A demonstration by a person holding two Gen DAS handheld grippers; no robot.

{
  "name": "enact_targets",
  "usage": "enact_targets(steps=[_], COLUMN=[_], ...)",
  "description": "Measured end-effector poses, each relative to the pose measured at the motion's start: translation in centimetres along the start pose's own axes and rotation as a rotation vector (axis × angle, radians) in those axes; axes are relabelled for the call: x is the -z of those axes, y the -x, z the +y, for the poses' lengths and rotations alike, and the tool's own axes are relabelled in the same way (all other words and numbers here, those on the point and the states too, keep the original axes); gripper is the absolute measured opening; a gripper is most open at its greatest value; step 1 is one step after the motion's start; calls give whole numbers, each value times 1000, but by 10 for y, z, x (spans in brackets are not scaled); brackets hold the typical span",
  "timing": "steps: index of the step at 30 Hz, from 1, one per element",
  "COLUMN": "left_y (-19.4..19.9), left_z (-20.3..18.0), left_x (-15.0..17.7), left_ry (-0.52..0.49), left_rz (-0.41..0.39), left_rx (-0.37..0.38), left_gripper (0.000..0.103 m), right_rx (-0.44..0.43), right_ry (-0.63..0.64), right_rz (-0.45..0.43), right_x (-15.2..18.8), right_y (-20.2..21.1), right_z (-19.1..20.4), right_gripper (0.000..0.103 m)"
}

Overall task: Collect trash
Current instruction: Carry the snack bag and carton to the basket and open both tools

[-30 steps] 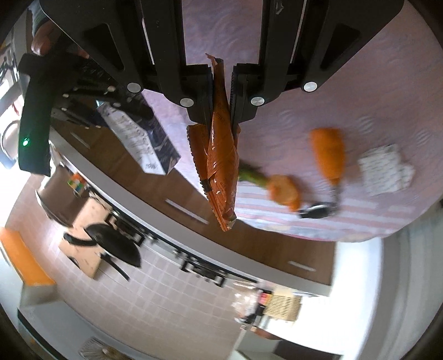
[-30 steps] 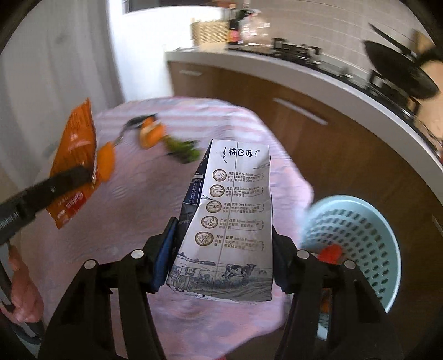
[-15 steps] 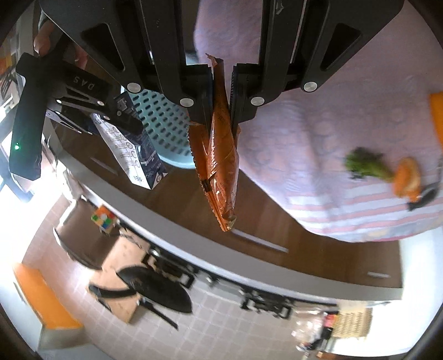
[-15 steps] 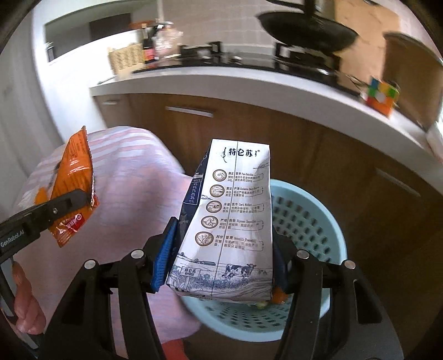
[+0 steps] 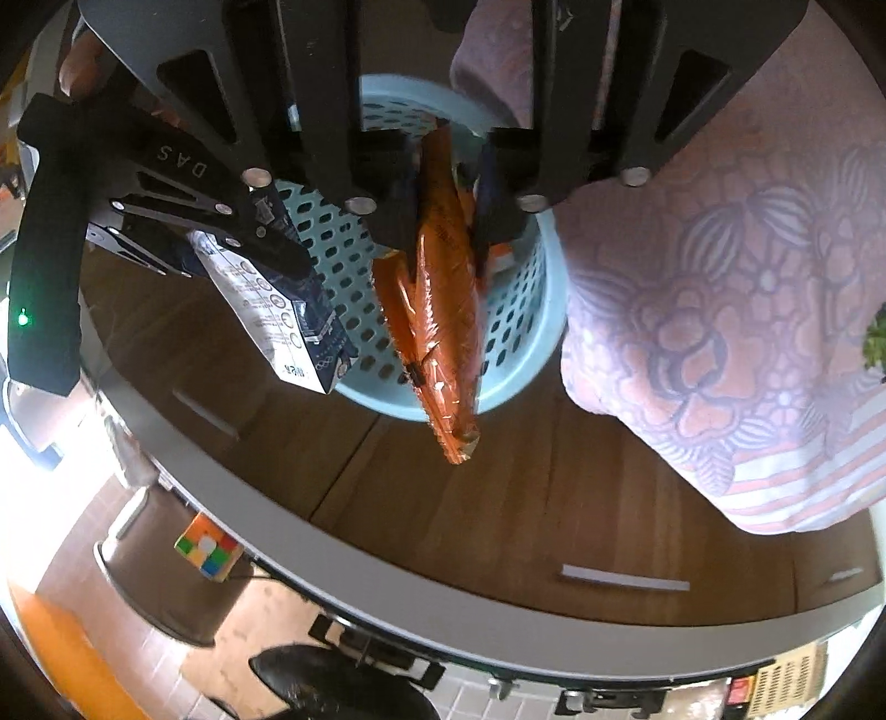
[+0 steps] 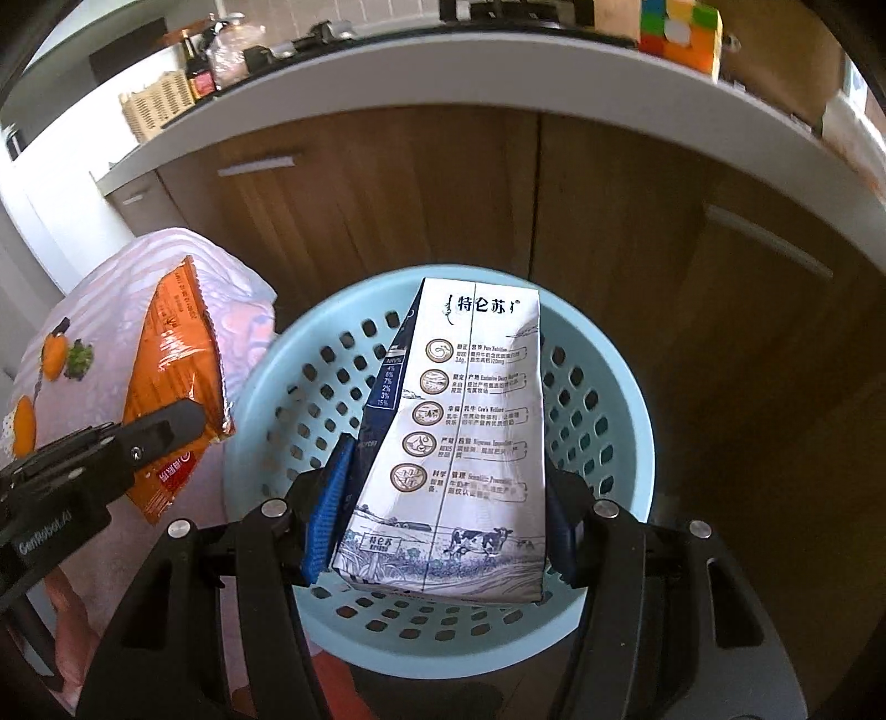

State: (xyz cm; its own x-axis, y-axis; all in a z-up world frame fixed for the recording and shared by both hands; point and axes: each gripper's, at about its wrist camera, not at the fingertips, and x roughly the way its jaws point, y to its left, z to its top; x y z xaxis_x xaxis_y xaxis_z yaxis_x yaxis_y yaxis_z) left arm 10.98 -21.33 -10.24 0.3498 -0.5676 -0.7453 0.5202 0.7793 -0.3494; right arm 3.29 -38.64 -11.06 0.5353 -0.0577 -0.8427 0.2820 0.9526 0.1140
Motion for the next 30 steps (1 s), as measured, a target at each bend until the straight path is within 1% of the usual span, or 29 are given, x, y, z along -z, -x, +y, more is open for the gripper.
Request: enact_targets(steps=[1, 2, 3, 5, 10, 16, 20, 22, 24, 26, 30], left_y=[-1, -1, 0, 3, 12, 26, 28, 27, 25, 24, 28], left_z=[-1, -2, -2, -3, 4, 14, 17, 16, 13, 11, 9], left_x=[1, 1, 2, 3, 6, 11, 12, 14, 16, 19, 22], left_ry=[-4, -7, -10, -23, -13, -1, -6, -15, -34, -52, -54], left_rz=[4, 3, -2, -10, -24, -51, -47, -42, -37, -34, -43], left_rx=[-6, -6, -9, -25, -30, -33, -32, -36, -49, -39, -10], left_gripper=[34, 45, 48, 48, 49, 49, 49, 54, 64, 65, 71], right_rx=[-2, -4, -12, -20, -22, -31, -28, -27, -24, -23, -23], right_ry=[-7, -15, -25, -31, -34, -15, -18, -20, -24, -27, -35], right_rz=[11, 15, 21, 31, 29, -2, -28, -36, -44, -53, -70], right_x=[0, 1, 1, 1, -1, 0, -3, -4, -4, -4, -4], right_y=[-3, -5, -8, -11, -13, 2, 12, 16, 20, 24, 33], right_z=[-2, -4, -6, -7, -1, 3, 4, 5, 4, 3, 0], right_gripper=[57, 57, 57, 57, 57, 57, 57, 57, 57, 57, 57])
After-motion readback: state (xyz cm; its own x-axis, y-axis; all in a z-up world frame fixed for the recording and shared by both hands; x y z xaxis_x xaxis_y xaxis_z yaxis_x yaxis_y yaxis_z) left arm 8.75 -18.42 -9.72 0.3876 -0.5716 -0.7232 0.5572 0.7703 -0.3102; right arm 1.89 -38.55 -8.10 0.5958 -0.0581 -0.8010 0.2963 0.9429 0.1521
